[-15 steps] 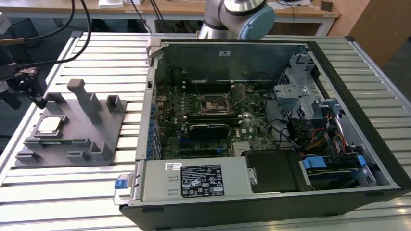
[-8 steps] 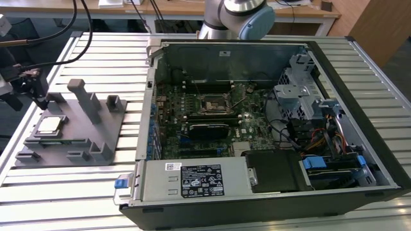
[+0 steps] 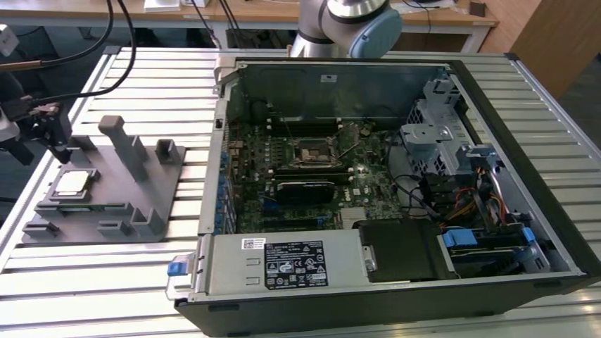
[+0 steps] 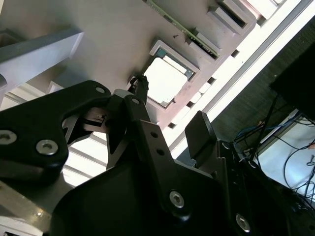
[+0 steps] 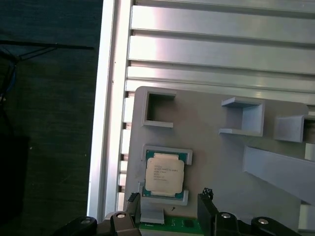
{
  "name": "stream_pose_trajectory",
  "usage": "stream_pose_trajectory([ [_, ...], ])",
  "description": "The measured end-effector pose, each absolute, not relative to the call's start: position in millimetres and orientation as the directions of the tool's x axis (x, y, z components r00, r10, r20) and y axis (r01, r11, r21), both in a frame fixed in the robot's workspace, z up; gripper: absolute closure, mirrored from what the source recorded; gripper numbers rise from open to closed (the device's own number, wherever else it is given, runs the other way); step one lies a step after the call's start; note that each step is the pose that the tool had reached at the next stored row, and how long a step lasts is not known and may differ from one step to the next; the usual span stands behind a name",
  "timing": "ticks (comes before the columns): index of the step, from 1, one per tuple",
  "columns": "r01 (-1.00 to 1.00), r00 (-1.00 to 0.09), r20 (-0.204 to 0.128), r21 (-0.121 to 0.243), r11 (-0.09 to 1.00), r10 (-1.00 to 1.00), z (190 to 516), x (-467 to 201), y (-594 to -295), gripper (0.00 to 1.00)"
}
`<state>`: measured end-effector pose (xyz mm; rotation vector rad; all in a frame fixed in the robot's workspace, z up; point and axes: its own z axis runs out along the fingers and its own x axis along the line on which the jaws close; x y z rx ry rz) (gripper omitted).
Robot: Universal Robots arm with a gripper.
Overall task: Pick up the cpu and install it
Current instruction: 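Pick up the cpu and move it towards the insertion slot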
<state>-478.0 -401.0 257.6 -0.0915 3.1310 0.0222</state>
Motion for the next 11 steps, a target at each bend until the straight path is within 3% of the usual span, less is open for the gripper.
stream_pose_trajectory([
  [11,-0.058,-0.998,-0.01,0.009,0.998,-0.058,254.4,-478.0,-401.0,0.42],
])
